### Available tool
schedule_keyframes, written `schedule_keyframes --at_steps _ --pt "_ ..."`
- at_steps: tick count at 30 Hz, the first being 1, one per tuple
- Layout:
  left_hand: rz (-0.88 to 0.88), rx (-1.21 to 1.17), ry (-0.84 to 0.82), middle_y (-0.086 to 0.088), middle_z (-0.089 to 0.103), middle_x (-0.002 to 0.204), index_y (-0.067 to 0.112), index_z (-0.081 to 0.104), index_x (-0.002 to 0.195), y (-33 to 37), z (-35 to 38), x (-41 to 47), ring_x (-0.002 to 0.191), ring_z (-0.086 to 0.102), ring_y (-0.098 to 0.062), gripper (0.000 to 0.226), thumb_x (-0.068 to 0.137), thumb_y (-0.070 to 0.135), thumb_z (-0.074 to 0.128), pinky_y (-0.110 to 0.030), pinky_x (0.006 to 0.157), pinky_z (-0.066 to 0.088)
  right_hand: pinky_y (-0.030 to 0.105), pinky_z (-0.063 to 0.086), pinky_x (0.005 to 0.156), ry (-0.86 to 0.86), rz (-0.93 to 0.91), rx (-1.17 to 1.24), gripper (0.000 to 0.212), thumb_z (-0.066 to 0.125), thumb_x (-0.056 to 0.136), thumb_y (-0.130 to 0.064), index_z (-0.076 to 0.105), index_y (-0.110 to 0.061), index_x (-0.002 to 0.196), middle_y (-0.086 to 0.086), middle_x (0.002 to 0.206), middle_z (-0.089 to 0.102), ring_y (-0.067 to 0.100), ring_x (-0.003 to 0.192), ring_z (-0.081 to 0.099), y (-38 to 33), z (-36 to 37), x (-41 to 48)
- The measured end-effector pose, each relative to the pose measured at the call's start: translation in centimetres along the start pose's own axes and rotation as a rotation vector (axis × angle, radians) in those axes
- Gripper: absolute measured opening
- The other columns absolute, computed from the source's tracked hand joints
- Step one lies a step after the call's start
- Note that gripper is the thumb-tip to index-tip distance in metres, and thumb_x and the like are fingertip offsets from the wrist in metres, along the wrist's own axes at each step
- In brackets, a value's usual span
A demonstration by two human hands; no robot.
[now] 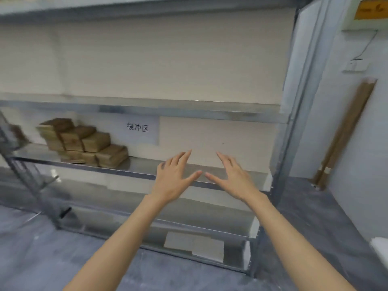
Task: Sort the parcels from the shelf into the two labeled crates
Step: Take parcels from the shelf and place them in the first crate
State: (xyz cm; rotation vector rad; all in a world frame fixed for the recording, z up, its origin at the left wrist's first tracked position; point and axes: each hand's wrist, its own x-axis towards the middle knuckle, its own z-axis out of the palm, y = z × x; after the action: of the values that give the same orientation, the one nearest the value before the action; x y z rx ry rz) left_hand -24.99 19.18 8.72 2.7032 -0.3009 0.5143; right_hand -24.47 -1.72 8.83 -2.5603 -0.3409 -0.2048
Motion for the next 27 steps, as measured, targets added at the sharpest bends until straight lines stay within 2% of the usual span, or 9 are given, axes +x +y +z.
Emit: schedule_keyframes --at_steps 6,13,19,27 --pt "-0.149 0.102 0.044 0.008 0.025 0.158 0.033 0.019 0.154 -14.4 -5.5 -0.6 0.143 0.023 -0.016 0.075 0.091 0.068 0.037 -0.044 0.115 0.019 0.044 0.033 0.112 -0.065 -0.144 0.033 0.088 0.043 0.084 -0.078 0.013 -0.037 0.155 -0.002 0.160 0.020 0.023 0.143 0.030 -11.7 9.1 8.3" --pt "-0.270 0.121 0.066 0.006 0.026 0.158 0.034 0.014 0.154 -26.2 -9.2 -0.8 0.144 0.023 -0.016 0.077 0.090 0.070 0.034 -0.046 0.116 0.021 0.042 0.034 0.111 -0.152 -0.246 0.077 0.088 0.045 0.083 -0.078 0.014 -0.038 0.154 -0.008 0.159 0.022 0.019 0.143 0.030 -20.9 16.3 15.2" --pt "-0.359 0.156 0.085 0.007 0.028 0.158 0.033 0.015 0.154 -33.9 -9.4 1.0 0.144 0.024 -0.016 0.078 0.089 0.072 0.033 -0.044 0.113 0.022 0.043 0.034 0.111 -0.210 -0.304 0.090 0.089 0.044 0.081 -0.080 0.014 -0.039 0.154 -0.007 0.158 0.023 0.017 0.144 0.028 -24.9 21.7 21.3" --pt "-0.458 0.121 0.058 0.007 0.026 0.158 0.034 0.014 0.154 -44.0 -6.2 6.7 0.144 0.023 -0.017 0.077 0.090 0.070 0.037 -0.046 0.113 0.021 0.041 0.033 0.111 -0.250 -0.302 0.081 0.088 0.050 0.084 -0.074 0.014 -0.036 0.156 -0.002 0.157 0.027 0.021 0.143 0.031 -26.5 29.6 32.3"
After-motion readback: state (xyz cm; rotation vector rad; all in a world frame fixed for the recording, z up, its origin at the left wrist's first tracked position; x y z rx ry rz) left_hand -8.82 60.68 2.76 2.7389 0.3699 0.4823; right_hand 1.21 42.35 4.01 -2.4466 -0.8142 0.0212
